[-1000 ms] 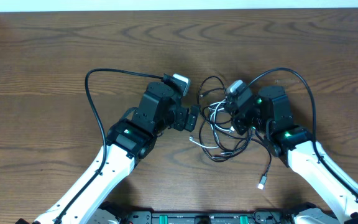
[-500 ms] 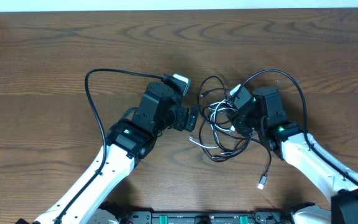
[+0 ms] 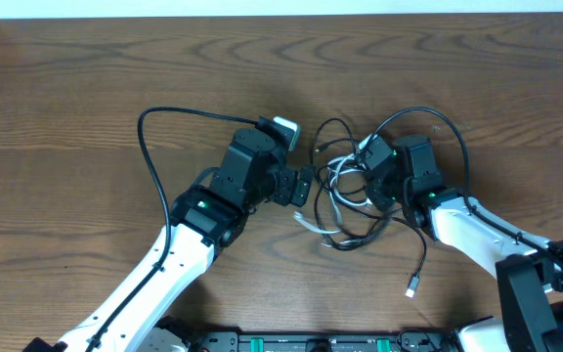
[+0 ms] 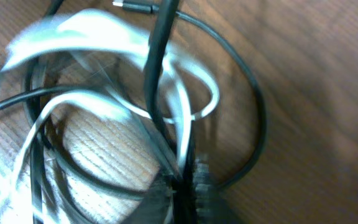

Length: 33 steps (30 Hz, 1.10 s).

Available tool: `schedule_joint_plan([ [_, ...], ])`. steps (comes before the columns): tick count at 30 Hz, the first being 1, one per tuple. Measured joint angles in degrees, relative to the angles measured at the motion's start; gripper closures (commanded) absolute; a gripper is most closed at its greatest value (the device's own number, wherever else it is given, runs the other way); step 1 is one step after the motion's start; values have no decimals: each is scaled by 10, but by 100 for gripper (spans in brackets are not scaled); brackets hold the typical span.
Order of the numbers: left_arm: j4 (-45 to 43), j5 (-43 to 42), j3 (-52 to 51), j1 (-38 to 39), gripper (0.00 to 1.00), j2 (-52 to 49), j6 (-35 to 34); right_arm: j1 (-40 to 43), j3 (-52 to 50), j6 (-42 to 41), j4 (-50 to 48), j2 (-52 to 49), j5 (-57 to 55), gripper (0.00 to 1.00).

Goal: Untangle cables

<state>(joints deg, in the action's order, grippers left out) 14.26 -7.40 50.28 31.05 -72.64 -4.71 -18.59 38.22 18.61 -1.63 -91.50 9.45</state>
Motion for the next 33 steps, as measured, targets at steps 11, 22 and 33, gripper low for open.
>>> schedule_joint_plan([
  [11, 0, 0, 0, 0, 2, 0, 0, 1, 0, -25, 1, 27, 29, 99],
  [22, 0, -27, 0, 0, 8, 0, 28, 5, 0, -43, 3, 195, 94, 99],
  [33, -16, -42, 0, 0, 8, 0, 114, 5, 0, -68, 3, 255, 207, 99],
])
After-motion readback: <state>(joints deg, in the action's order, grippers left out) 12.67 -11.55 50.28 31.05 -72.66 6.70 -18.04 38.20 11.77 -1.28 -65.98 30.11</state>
